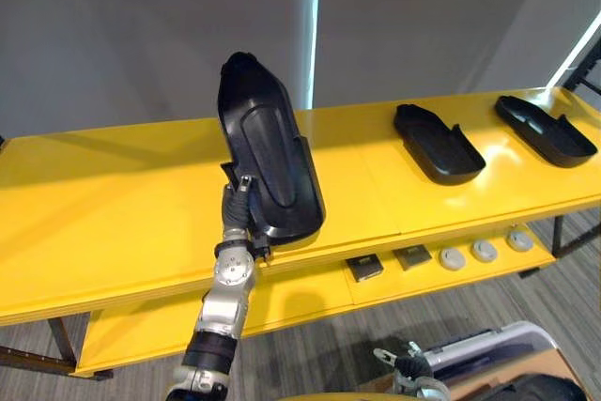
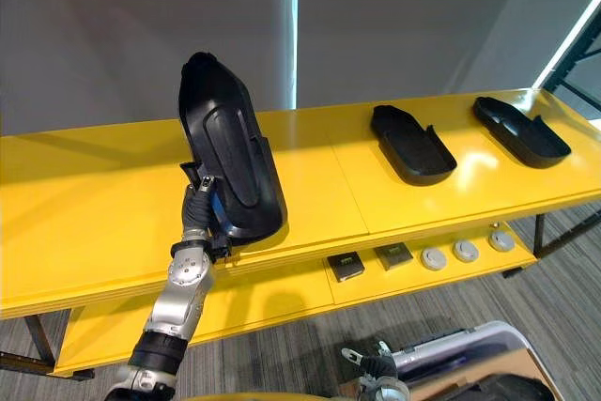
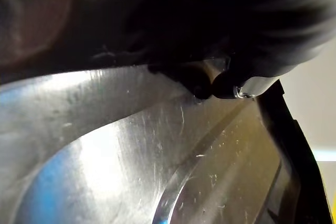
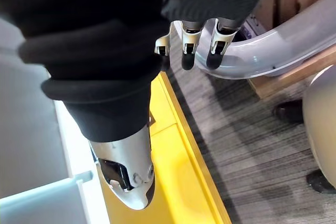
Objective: Walk over and take plastic housings, then place them on the shelf
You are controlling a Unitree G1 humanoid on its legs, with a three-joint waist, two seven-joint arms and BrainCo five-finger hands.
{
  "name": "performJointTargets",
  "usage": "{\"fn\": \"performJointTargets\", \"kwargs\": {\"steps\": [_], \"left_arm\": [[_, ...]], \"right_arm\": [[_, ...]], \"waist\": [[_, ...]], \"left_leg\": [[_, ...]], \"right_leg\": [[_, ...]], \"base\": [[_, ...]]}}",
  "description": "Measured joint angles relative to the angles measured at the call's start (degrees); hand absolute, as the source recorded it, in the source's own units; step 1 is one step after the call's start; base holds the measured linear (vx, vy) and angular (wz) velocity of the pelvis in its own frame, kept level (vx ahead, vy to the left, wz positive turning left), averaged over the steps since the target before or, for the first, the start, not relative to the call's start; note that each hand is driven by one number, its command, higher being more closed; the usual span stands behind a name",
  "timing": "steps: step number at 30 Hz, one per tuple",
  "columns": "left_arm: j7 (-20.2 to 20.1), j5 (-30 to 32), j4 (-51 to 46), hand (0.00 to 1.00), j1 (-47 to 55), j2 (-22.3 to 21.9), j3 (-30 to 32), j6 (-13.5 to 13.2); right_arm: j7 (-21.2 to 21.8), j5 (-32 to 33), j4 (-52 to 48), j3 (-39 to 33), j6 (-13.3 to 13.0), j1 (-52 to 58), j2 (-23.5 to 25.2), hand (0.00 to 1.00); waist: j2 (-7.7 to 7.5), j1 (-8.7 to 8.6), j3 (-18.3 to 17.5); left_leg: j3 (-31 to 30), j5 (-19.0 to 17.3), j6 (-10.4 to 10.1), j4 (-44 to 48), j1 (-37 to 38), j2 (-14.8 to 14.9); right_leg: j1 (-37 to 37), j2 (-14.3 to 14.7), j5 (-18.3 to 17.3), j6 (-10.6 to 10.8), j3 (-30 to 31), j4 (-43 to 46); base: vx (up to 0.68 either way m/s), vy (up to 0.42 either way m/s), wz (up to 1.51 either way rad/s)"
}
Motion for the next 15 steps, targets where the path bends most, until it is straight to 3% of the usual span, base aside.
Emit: {"fn": "performJointTargets", "kwargs": {"steps": [7, 15], "left_arm": [[3.78, -0.04, 11.02, 1.0, -6.68, 1.09, 2.06, 2.36], [6.87, -0.06, 18.31, 1.0, -14.33, 3.56, 4.33, 3.9]], "right_arm": [[0.78, -0.2, -0.58, 2.28, -0.07, -0.75, -1.0, 0.0], [0.77, -0.19, -1.21, 4.33, -0.18, -0.95, -1.02, 0.0]], "waist": [[0.18, -1.06, 1.39], [-1.27, -3.0, 3.01]], "left_leg": [[-0.58, 3.52, -1.53, -4.31, -1.02, -0.27], [0.7, 5.18, -3.44, -7.65, -2.5, 0.66]], "right_leg": [[-2.16, 0.21, 3.18, 0.13, 1.33, -2.72], [-4.17, 1.23, 4.7, 0.25, 2.29, -5.61]], "base": [[-0.15, -0.008, -0.06], [-0.07, -0.04, -0.08]]}}
